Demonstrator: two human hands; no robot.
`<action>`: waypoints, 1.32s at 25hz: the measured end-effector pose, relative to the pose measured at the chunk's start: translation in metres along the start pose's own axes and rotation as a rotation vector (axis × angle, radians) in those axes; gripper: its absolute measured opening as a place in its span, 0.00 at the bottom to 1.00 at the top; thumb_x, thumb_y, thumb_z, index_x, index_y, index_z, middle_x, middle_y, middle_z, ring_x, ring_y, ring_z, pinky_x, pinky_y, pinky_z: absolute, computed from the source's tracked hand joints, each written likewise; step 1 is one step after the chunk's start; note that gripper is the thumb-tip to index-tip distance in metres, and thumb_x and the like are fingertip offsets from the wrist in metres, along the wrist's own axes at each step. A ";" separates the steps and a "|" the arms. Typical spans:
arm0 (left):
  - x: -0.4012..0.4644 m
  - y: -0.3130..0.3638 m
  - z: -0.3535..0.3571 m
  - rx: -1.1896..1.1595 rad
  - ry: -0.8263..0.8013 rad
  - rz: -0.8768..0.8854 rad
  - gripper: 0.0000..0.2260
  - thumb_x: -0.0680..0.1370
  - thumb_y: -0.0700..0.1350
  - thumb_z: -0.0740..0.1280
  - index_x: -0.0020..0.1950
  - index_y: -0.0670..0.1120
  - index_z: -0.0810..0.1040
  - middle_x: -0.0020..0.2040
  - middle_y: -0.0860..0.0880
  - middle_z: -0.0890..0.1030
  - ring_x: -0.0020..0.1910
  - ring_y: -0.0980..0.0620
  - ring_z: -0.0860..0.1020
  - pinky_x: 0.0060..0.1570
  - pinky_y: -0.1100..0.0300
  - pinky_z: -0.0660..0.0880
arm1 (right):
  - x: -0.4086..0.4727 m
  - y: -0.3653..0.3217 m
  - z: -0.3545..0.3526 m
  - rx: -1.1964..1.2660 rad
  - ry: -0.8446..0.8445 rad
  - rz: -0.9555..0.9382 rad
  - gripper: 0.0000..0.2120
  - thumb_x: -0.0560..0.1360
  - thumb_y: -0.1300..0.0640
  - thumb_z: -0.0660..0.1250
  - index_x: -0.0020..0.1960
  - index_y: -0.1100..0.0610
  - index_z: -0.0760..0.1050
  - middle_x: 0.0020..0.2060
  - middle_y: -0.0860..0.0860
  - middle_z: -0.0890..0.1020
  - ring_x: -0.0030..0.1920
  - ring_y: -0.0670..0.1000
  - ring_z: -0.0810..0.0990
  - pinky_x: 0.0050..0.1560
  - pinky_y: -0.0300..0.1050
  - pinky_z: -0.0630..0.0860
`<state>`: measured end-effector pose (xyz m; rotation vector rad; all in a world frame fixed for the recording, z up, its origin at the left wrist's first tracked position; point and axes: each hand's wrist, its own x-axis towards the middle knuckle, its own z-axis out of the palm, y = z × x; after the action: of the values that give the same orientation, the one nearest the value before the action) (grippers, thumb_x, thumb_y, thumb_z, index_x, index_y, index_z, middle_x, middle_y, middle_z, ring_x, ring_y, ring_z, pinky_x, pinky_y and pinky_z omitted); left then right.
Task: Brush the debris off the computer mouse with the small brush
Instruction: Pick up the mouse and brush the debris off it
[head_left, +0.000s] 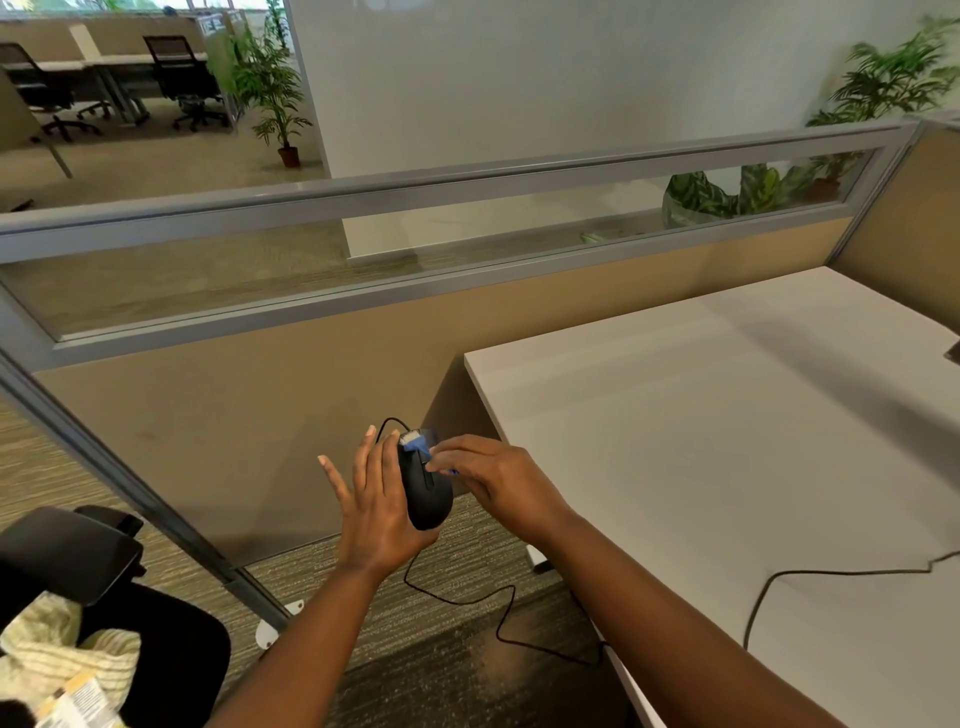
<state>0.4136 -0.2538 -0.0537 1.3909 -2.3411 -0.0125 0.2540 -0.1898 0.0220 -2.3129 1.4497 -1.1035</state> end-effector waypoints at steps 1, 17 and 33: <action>0.000 0.000 0.000 -0.004 -0.005 -0.008 0.52 0.53 0.56 0.80 0.67 0.35 0.62 0.67 0.32 0.68 0.69 0.38 0.61 0.61 0.26 0.43 | 0.000 0.001 0.000 0.017 -0.024 0.000 0.11 0.73 0.67 0.62 0.53 0.62 0.78 0.54 0.60 0.81 0.54 0.57 0.80 0.56 0.51 0.78; 0.005 -0.008 -0.007 0.019 0.010 -0.053 0.55 0.57 0.69 0.70 0.70 0.34 0.57 0.71 0.36 0.63 0.73 0.43 0.51 0.63 0.27 0.41 | -0.022 0.017 0.003 0.182 -0.204 0.159 0.08 0.76 0.63 0.62 0.51 0.59 0.79 0.48 0.57 0.83 0.49 0.51 0.79 0.52 0.44 0.75; -0.003 0.000 -0.010 0.001 -0.035 0.058 0.57 0.53 0.60 0.79 0.71 0.39 0.54 0.72 0.37 0.62 0.72 0.43 0.51 0.63 0.27 0.42 | -0.001 0.004 -0.004 0.687 0.392 0.578 0.09 0.77 0.62 0.61 0.47 0.52 0.78 0.46 0.54 0.83 0.48 0.51 0.83 0.52 0.44 0.80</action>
<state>0.4185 -0.2491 -0.0459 1.3327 -2.4098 -0.0193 0.2487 -0.1901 0.0220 -1.1652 1.4073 -1.5775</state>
